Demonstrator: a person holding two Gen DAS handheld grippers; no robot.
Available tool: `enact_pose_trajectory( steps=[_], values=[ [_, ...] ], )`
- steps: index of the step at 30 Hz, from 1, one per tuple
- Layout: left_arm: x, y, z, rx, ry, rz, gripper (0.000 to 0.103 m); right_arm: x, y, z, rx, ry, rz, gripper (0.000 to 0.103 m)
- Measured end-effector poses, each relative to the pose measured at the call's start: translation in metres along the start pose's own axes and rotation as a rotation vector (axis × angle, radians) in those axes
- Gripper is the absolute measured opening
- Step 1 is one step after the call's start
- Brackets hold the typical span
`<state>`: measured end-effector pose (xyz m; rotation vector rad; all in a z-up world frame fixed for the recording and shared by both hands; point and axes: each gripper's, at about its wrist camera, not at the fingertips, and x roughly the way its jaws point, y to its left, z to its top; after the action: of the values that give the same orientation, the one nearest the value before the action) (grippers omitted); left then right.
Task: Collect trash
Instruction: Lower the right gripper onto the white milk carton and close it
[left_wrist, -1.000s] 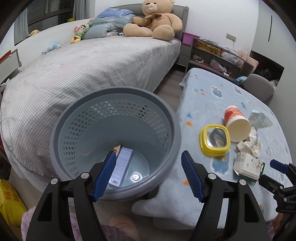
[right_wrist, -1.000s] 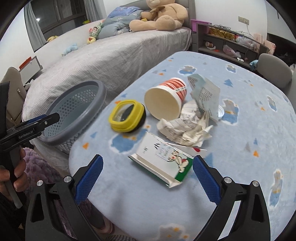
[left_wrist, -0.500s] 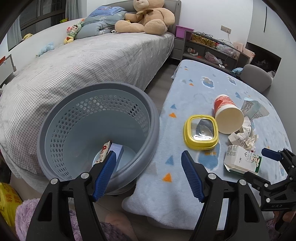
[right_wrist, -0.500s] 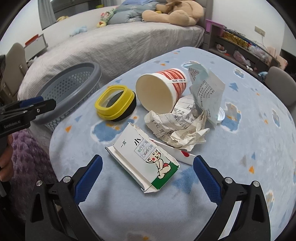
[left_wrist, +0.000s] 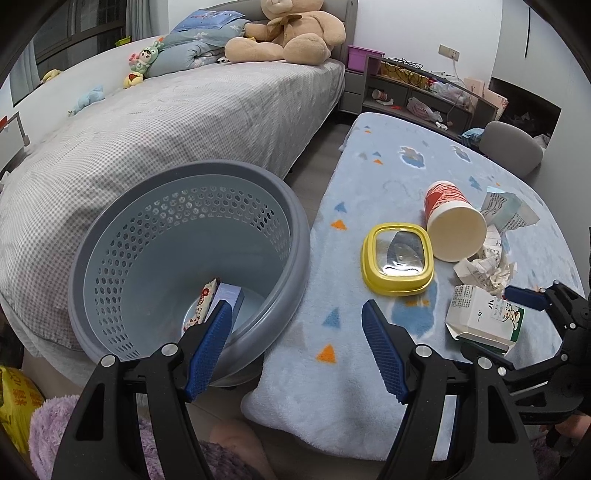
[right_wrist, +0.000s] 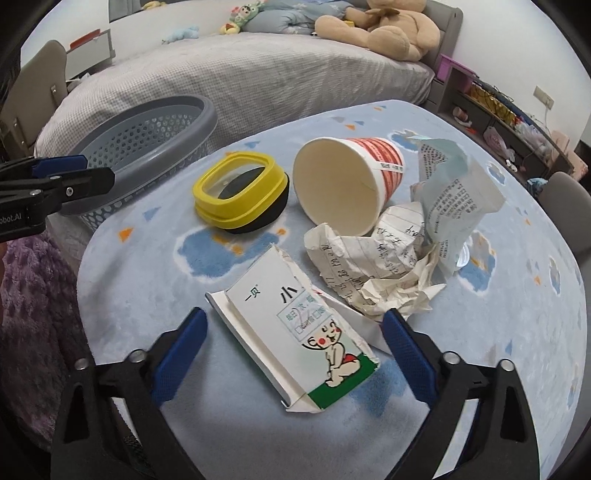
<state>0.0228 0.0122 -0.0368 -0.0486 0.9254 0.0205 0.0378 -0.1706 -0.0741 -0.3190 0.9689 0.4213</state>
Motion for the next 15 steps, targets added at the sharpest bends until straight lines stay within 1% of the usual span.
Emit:
enact_pose_trajectory(
  steps=[3, 7, 8, 9, 10, 11, 12, 14, 15],
  values=[
    [0.000, 0.000, 0.000, 0.000, 0.000, -0.003, 0.070, -0.005, 0.000, -0.004, 0.011, -0.026, -0.005, 0.073],
    [-0.001, -0.003, -0.001, 0.004, 0.000, -0.014, 0.070, -0.017, -0.010, -0.009, 0.080, -0.059, 0.011, 0.058],
    [-0.001, -0.005, -0.002, 0.005, 0.000, -0.017, 0.070, -0.020, -0.014, -0.012, 0.112, -0.066, 0.029, 0.049],
    [-0.001, -0.006, -0.002, 0.007, 0.002, -0.021, 0.070, -0.023, -0.018, -0.013, 0.133, -0.073, 0.035, 0.047],
    [0.000, -0.008, -0.002, 0.009, 0.004, -0.025, 0.070, -0.025, -0.020, -0.014, 0.152, -0.080, 0.039, 0.042],
    [0.000, -0.010, -0.003, 0.012, 0.006, -0.030, 0.070, -0.028, -0.022, -0.016, 0.171, -0.085, 0.039, 0.032],
    [0.000, -0.011, -0.003, 0.014, 0.008, -0.033, 0.070, -0.030, -0.025, -0.018, 0.195, -0.092, 0.050, 0.031],
    [0.000, -0.014, -0.003, 0.019, 0.010, -0.039, 0.070, -0.035, -0.030, -0.022, 0.236, -0.102, 0.069, 0.025],
    [0.001, -0.015, -0.003, 0.023, 0.012, -0.042, 0.070, -0.036, -0.031, -0.023, 0.245, -0.104, 0.075, 0.023]
  ],
)
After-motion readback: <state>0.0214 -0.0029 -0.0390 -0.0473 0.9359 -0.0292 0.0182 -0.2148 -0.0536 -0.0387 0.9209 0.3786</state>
